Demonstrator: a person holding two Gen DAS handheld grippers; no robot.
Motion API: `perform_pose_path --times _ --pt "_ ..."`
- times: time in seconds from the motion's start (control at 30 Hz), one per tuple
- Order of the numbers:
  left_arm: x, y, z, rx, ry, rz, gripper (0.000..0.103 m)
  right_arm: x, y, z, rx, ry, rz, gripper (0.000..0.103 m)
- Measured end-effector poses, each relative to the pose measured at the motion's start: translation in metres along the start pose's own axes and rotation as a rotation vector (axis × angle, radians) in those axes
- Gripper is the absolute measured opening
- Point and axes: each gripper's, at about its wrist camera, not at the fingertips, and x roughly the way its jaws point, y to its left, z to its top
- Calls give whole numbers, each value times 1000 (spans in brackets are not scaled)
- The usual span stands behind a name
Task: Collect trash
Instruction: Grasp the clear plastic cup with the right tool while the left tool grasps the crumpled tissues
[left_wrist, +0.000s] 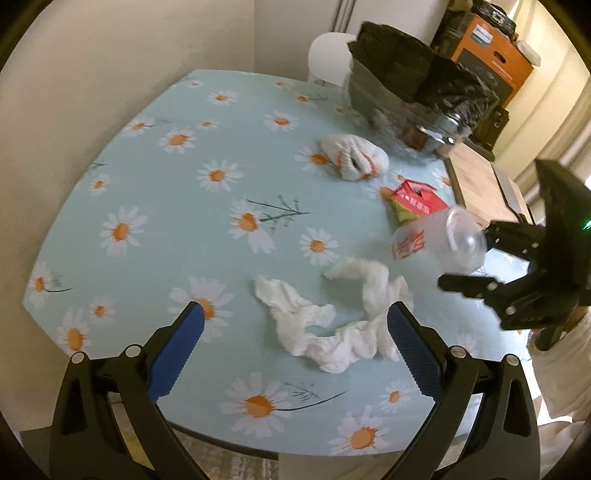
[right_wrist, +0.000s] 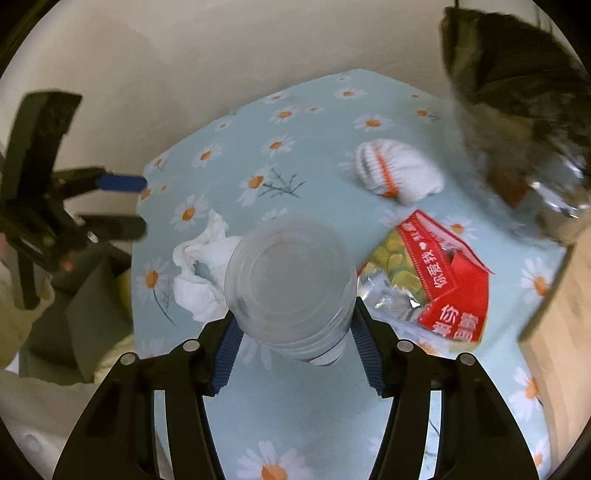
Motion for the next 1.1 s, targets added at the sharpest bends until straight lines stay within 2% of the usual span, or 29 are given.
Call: perform_pose_path --times 0.23,0.4,0.57,0.83,0.9,1.0,1.03,1.07,1.1 --pt "27 -23 -6 80 29 -75 97 -34 -15 -11 77 -35 -50 54" --pt "45 -36 -15 157 54 -38 97 -50 -18 -25 121 -36 -74 55" --pt "62 -42 -27 190 98 -22 97 -55 -22 -40 162 -29 -82 55" --pt "73 -54 -36 263 91 8 97 -60 -19 -55 186 -30 -84 57" --pt "72 -54 -35 255 76 2 90 -64 -18 -57 185 -31 -84 57" --pt "69 -56 -33 259 53 -27 62 -66 -16 -59 185 -31 -90 57" --pt "68 -57 -32 270 52 -49 49 -67 -16 -61 185 -32 -91 57" --pt "69 -58 -31 281 65 -70 41 -67 -16 -61 186 -32 -94 57" --pt "69 -59 -29 285 77 -85 37 -68 -17 -62 187 -33 -97 57"
